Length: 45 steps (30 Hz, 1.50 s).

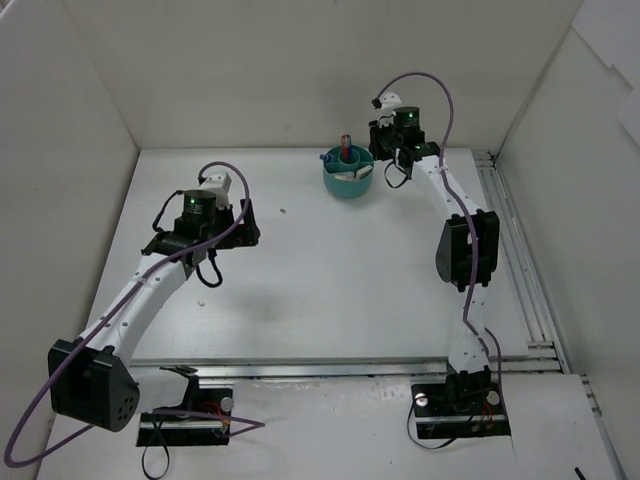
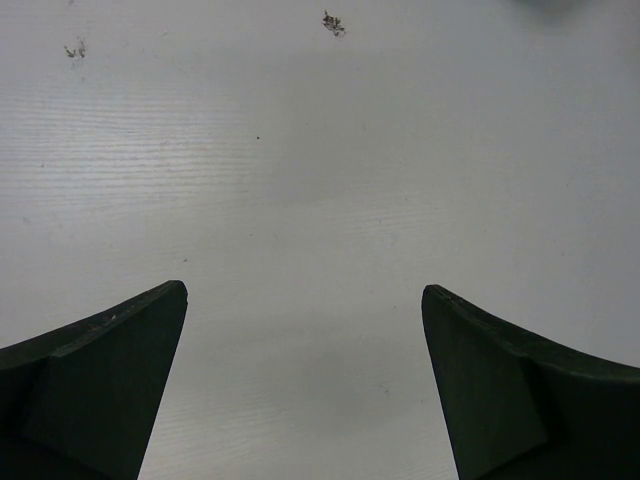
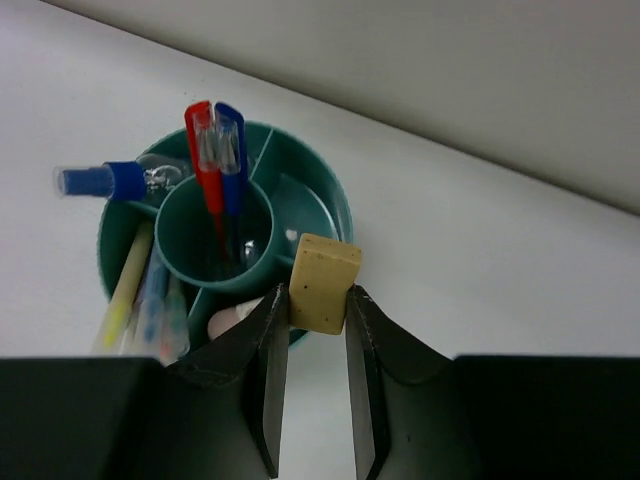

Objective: Sort the stationery into containers
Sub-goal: Place the stationery in the storage box.

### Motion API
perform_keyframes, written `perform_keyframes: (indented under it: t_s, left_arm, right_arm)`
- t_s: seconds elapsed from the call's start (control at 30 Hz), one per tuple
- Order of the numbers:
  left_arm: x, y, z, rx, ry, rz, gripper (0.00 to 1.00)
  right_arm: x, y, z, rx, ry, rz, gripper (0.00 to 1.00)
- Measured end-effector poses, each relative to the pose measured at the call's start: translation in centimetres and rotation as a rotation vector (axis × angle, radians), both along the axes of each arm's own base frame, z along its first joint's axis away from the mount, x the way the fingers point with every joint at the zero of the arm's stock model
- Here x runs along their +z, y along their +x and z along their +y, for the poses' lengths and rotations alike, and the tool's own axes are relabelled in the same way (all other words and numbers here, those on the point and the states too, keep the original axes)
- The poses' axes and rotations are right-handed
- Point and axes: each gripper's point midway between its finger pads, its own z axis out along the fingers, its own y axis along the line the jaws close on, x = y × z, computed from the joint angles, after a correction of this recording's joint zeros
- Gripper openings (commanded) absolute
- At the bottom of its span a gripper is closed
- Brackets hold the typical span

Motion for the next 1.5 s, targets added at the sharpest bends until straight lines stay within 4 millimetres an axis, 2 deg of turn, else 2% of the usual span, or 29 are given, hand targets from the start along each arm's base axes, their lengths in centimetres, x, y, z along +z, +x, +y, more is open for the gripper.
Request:
perform_keyframes:
  t_s: [0.1,0.23,0.37,0.57,0.73,0.93,0.97,1.0,1.1,1.33,1.47,1.5]
  left_arm:
    - [-0.5,0.7,0.1,0.007,0.006,0.021,1.00]
    - [-1.4,1.7,0.0,0.013,0.015,0.057,1.00]
    - [-2.1,2.4,0.0,0.015,0.018,0.081,1.00]
    - [-2.3,2.6,0.2,0.020,0.019,0.095,1.00]
    - [-2.3,2.6,0.4,0.026,0.020,0.100,1.00]
    - [-2.4,2.5,0.4,0.026,0.021,0.105,1.00]
    - [-2.4,2.5,0.4,0.026,0.021,0.105,1.00]
    - [-2.4,2.5,0.4,0.026,0.021,0.105,1.00]
    - [-2.4,2.5,0.4,0.025,0.020,0.105,1.00]
    - [-2.4,2.5,0.3,0.020,0.016,0.106,1.00]
    - [-2.2,2.4,0.3,0.016,0.012,0.104,1.00]
    - [-2.1,2.4,0.2,0.014,0.009,0.101,1.00]
  right_arm:
    - [-0.8,2.8,0.9,0.075,-0.042,-0.050,0.00]
    - [-2.2,5.6,2.4,0.143,-0.057,-0.111,0.02]
    - [-4.2,6.4,3.1,0.164,-0.065,-0.123,0.06]
    - [-3.5,7.2,3.3,0.161,-0.057,-0.174,0.15]
    - [-3.7,7.3,3.3,0.147,-0.036,-0.179,0.29]
    - [-5.0,7.2,3.1,0.132,-0.030,-0.170,0.32]
    - [-5.2,7.1,3.1,0.129,-0.030,-0.167,0.36]
    - [-5.5,6.8,2.9,0.123,-0.030,-0.158,0.44]
    - [-6.1,6.2,2.2,0.108,-0.029,-0.131,0.48]
    - [-4.9,5.5,2.1,0.102,-0.019,-0.135,0.55]
    - [-2.8,4.3,2.3,0.102,0.013,-0.155,0.68]
    - [-1.9,4.0,2.2,0.099,0.024,-0.163,0.89]
